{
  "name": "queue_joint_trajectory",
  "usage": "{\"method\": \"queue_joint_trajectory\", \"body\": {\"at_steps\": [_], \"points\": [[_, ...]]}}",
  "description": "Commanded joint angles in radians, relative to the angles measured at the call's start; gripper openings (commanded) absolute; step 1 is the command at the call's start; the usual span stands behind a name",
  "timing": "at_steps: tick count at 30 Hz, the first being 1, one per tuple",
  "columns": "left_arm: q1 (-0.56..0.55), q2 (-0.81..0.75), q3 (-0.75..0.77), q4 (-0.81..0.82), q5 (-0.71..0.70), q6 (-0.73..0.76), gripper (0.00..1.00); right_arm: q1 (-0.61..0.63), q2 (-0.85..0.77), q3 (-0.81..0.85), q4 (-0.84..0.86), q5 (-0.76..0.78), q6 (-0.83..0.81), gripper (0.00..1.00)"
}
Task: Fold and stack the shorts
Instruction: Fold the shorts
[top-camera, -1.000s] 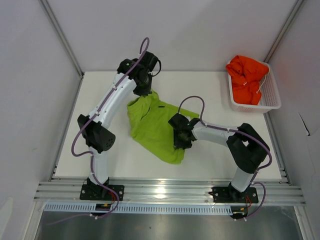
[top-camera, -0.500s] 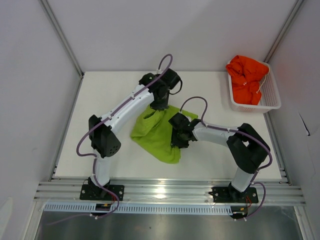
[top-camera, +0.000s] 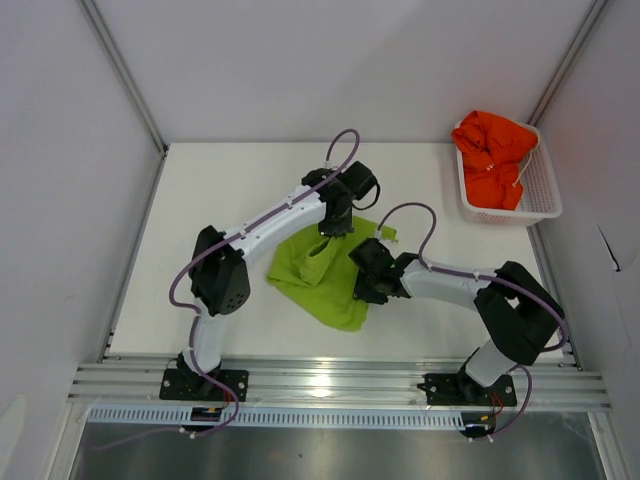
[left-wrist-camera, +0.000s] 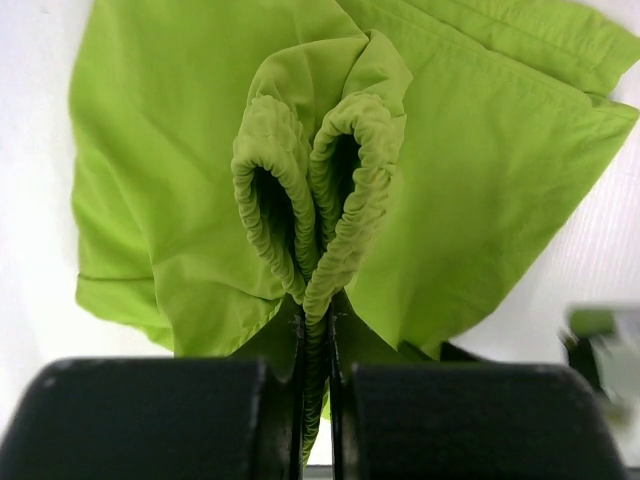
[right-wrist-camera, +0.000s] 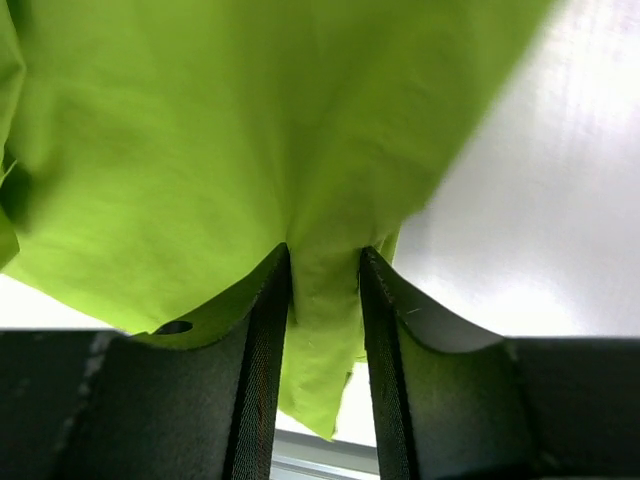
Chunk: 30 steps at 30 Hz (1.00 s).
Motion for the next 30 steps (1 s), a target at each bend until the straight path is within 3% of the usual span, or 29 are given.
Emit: {"method": "queue_joint_trajectory", "body": {"at_steps": [1,8,14,17,18,21,24,25,26,30], "points": [[-0.016,0.029,-0.014,0.080,-0.020,-0.051,0.00,0.007,-0.085,-0.064,-0.064,0.127,0.058,0.37],[-0.055,0.040,-0.022,0.142,-0.008,-0.040,0.01,-0.004,-0.182,-0.098,-0.106,0.186,0.061,0.35],[-0.076,0.077,0.021,0.139,0.021,-0.023,0.18,-0.015,-0.249,-0.116,-0.113,0.209,0.058,0.34],[-0.082,0.065,0.023,0.154,0.066,-0.013,0.45,-0.041,-0.309,-0.127,-0.123,0.223,0.058,0.34],[-0.084,0.051,0.027,0.157,0.072,-0.012,0.64,-0.048,-0.332,-0.136,-0.118,0.223,0.059,0.34],[-0.088,0.011,0.023,0.165,0.084,0.004,0.99,-0.064,-0.458,-0.206,-0.057,0.213,0.064,0.35],[-0.084,-0.047,0.046,0.166,0.100,0.026,0.99,-0.068,-0.635,-0.312,0.040,0.195,0.067,0.44],[-0.079,-0.076,0.046,0.166,0.121,0.032,0.99,-0.071,-0.680,-0.338,0.079,0.190,0.073,0.49],[-0.075,-0.093,0.046,0.169,0.138,0.047,0.99,-0.073,-0.761,-0.387,0.101,0.184,0.074,0.65],[-0.047,-0.194,-0.005,0.205,0.210,0.104,0.99,-0.114,-0.851,-0.430,0.173,0.092,0.047,0.82]]}}
